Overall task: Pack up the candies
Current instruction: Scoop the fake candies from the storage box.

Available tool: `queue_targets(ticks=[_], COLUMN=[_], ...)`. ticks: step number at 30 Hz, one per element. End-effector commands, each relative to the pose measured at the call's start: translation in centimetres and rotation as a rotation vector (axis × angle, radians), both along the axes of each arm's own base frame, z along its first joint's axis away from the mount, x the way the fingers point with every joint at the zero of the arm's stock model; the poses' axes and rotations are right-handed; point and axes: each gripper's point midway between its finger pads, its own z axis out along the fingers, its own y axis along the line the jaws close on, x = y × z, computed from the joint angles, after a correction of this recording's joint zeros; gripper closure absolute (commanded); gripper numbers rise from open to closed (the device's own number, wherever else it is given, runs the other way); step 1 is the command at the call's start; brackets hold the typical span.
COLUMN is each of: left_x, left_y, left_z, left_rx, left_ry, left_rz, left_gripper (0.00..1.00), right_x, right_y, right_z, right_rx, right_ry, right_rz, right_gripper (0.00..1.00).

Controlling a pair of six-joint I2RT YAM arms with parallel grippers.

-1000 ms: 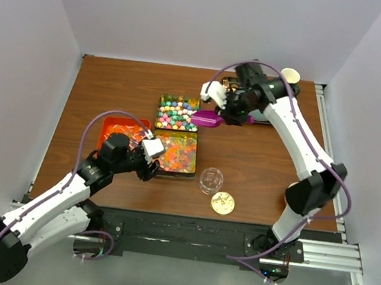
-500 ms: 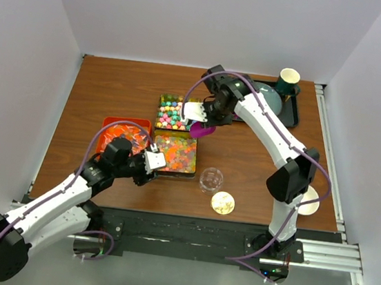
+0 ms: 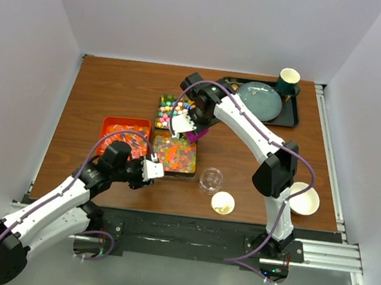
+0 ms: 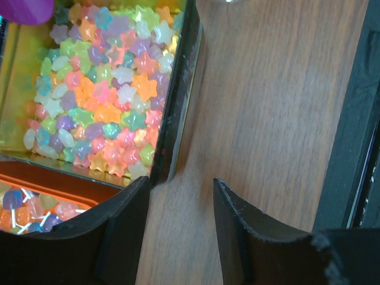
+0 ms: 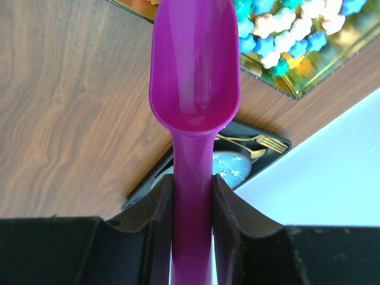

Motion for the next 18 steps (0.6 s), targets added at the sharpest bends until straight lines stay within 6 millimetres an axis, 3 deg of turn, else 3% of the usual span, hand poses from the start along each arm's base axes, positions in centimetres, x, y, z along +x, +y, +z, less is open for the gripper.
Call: queue_targets(ticks=[1,5,10,15,18], left_x=[-0.5,-0.6,0.0,-0.9,-0.6], left_y=[1.0,1.5,0.7,0.4,0.0], left_z=[-1.2,-2.3,-2.4,-4.0,-3.7], left_rx=[0.074,0.116,0.082,0.049,0.015], left_ry=[-0.032,-0.082,-0.112,-0.095,-0.131], left_rz=[-0.054,-0.100,-0.116,-0.133,-0.133], left_gripper=[0.48,0.47,0.46,0.46,0.45], right_x=[-1.0,-1.0,-1.0,-1.3,-1.0], right_y=[-1.6,-1.1,-0.5,0.0,0.0], right_z=[0.8,0.1,-1.0,-2.4,-3.0], right_rx=[-0.150,-0.189,-0.234,-0.277,-0.298], right_ry=[0.003,-0.014,-0.041,-0.055,-0.069], right_rz=[0.076,0.101,0.128,0.151,0.139], right_gripper=[1.00,1.00,1.00,1.00,1.00])
